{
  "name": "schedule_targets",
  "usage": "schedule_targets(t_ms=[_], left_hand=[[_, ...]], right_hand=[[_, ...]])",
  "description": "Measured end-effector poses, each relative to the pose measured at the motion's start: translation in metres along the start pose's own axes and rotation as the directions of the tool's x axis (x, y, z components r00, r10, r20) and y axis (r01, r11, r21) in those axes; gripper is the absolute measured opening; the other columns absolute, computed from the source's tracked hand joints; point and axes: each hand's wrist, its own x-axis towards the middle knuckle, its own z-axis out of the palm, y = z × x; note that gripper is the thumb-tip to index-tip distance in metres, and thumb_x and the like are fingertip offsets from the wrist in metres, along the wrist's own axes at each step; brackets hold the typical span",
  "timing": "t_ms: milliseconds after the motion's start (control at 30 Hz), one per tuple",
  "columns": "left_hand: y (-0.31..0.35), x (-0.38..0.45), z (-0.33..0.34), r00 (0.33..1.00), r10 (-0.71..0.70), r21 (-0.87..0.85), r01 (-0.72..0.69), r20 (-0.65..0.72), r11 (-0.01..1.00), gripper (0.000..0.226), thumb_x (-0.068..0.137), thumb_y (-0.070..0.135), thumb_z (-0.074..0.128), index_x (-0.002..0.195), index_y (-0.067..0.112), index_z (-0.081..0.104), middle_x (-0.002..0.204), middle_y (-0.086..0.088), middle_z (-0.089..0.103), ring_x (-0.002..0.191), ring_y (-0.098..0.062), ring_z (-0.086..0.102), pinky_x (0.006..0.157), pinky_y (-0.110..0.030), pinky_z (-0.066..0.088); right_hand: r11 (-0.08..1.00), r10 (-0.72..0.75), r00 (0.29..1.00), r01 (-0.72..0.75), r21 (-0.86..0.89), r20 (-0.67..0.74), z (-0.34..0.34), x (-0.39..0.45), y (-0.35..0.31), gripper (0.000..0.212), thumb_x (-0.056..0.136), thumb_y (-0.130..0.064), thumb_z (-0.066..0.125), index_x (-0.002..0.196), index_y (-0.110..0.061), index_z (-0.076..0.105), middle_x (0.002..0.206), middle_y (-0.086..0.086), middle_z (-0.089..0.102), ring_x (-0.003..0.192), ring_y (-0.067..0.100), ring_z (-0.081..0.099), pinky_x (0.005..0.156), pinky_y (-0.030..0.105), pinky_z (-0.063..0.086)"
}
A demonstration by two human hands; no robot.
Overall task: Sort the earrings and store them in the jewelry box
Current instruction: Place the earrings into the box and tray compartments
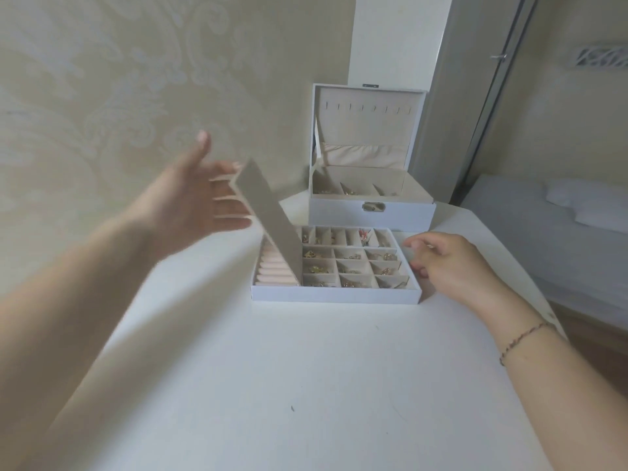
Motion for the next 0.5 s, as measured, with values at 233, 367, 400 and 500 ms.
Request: schedule_targets(t_ms=[233, 367, 400, 500], left_hand=[[-0.075, -0.013, 0.061, 0.907, 0.224, 0.881, -0.407, 0.357, 0.242, 0.060, 0.092, 0.069, 0.032, 0.135, 0.031, 0.051, 0.150, 0.011, 0.043, 0.133, -0.006, 0.042, 0.107, -0.031, 0.036], [-0.088, -0.011, 0.056, 0.911, 0.119, 0.917, -0.398, 0.396, -0.005, 0.075, 0.090, 0.071, 0.011, 0.151, 0.030, 0.027, 0.165, 0.005, 0.009, 0.149, -0.016, 0.019, 0.119, -0.038, 0.022], [-0.087, -0.012, 0.057, 0.918, 0.104, 0.923, -0.384, 0.384, -0.018, 0.075, 0.091, 0.069, 0.010, 0.152, 0.029, 0.026, 0.165, 0.005, 0.010, 0.149, -0.015, 0.018, 0.120, -0.036, 0.019], [-0.086, -0.013, 0.061, 0.935, 0.090, 0.940, -0.342, 0.342, -0.006, 0.076, 0.090, 0.065, 0.011, 0.152, 0.025, 0.030, 0.162, 0.005, 0.021, 0.149, -0.014, 0.020, 0.120, -0.032, 0.017]], right_hand=[[0.967, 0.050, 0.997, -0.032, 0.253, -0.065, -0.002, 0.002, -0.002, 0.029, 0.104, -0.032, 0.034, 0.104, -0.033, 0.063, 0.105, -0.009, 0.069, 0.084, 0.015, 0.061, 0.081, 0.035, 0.047], [0.973, -0.017, 0.996, -0.004, 0.229, 0.090, -0.002, -0.002, -0.003, 0.027, 0.103, -0.022, 0.041, 0.114, -0.032, 0.064, 0.114, -0.014, 0.064, 0.105, 0.008, 0.057, 0.091, 0.028, 0.043], [0.985, -0.030, 0.990, 0.006, 0.173, 0.140, -0.001, -0.002, -0.001, 0.027, 0.102, -0.018, 0.045, 0.117, -0.031, 0.064, 0.117, -0.013, 0.063, 0.108, 0.007, 0.056, 0.088, 0.024, 0.041], [0.997, -0.050, 0.965, 0.034, 0.066, 0.259, -0.001, -0.002, 0.003, 0.032, 0.096, -0.014, 0.057, 0.125, -0.027, 0.061, 0.128, -0.016, 0.055, 0.115, 0.005, 0.053, 0.086, 0.018, 0.042]])
